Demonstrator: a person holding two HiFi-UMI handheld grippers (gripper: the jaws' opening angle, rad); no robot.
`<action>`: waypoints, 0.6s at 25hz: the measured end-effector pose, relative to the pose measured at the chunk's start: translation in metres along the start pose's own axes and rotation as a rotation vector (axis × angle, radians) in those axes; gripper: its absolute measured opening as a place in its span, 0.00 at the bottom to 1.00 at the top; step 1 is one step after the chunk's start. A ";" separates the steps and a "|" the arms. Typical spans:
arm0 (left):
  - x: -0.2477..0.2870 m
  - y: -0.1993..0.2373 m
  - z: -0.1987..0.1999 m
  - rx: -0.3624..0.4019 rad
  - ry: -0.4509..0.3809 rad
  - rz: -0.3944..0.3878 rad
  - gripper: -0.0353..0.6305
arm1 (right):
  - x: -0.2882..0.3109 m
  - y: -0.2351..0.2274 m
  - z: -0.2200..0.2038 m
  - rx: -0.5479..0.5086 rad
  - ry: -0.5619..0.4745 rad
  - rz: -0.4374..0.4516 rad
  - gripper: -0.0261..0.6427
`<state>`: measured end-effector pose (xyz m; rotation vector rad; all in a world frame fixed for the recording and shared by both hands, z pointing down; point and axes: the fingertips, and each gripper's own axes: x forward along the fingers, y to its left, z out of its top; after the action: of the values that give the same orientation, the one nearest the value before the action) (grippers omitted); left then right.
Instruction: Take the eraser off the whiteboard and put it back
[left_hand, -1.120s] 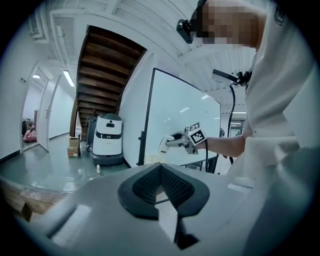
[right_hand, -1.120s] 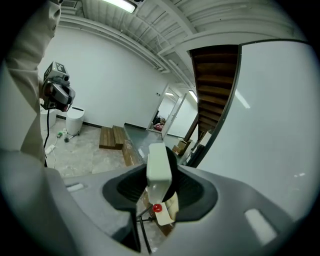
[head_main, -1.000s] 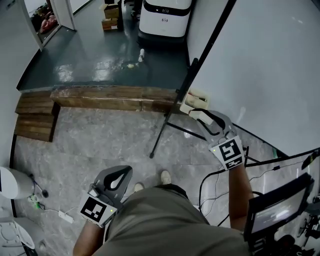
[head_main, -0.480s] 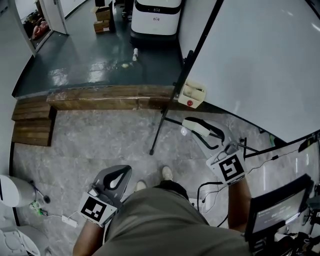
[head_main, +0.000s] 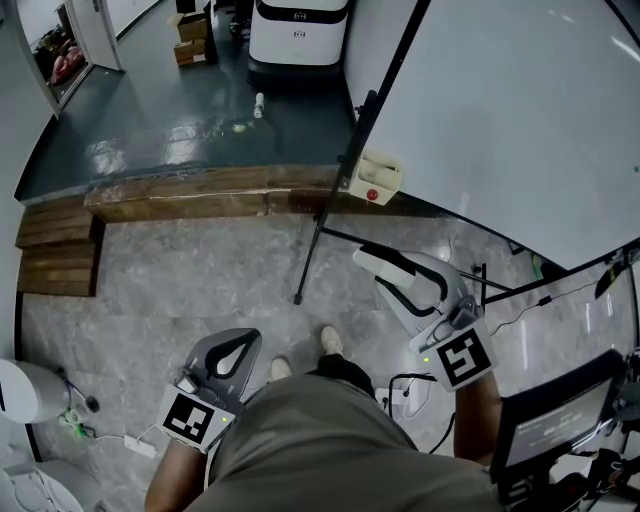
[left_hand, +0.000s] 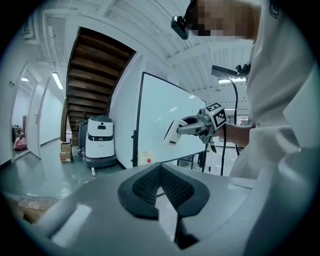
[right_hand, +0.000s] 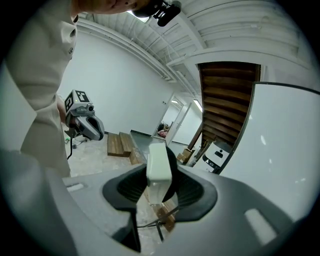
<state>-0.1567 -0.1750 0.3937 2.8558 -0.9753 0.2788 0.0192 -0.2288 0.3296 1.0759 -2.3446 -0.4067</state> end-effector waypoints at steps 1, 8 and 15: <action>0.000 -0.001 0.000 0.003 -0.001 -0.001 0.06 | -0.001 0.000 0.000 0.002 0.000 -0.002 0.28; -0.001 -0.002 0.002 -0.024 -0.019 -0.014 0.06 | -0.002 -0.005 -0.003 0.019 0.011 -0.012 0.28; 0.009 0.003 0.005 -0.032 -0.021 0.006 0.06 | 0.008 -0.033 -0.022 0.050 0.022 -0.010 0.28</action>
<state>-0.1506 -0.1837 0.3912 2.8333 -0.9834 0.2319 0.0474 -0.2571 0.3349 1.1104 -2.3424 -0.3405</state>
